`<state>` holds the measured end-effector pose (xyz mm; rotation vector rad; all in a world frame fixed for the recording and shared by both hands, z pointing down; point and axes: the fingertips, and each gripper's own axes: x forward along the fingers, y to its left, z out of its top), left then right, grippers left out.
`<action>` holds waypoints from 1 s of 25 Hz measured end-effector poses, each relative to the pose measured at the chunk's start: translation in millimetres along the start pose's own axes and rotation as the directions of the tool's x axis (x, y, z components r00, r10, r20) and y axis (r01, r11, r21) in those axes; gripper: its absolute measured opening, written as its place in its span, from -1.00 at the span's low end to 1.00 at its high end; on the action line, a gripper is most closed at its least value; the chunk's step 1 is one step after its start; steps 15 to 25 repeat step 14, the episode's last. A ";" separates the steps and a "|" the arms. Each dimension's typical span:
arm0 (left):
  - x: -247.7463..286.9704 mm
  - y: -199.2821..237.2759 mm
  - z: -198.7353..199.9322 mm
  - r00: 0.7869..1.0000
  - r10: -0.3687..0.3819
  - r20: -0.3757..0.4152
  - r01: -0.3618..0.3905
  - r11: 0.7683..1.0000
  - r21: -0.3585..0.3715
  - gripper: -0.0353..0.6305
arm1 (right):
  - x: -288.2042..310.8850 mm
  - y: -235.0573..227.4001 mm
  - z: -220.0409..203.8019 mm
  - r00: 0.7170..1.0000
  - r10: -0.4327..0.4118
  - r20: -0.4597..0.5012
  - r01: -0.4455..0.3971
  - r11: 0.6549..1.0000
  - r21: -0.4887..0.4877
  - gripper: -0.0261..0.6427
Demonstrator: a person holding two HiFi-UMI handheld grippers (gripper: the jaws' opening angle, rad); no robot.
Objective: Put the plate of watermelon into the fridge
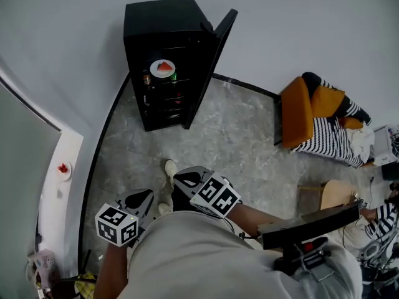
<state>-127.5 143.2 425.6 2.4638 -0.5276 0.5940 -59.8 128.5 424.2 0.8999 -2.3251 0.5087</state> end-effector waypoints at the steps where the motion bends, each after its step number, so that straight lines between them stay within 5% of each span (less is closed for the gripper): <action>1: 0.4 -1.0 0.1 1.000 0.000 -0.001 0.000 1.000 0.002 -0.86 | -1.0 0.6 -0.3 1.000 0.002 0.003 -0.002 1.000 0.003 -0.88; 25: 20.7 -13.2 -7.3 0.998 -0.042 -0.041 0.042 0.999 -0.002 -0.86 | -20.5 -4.7 -20.8 1.000 -0.024 -0.001 0.024 0.998 0.055 -0.88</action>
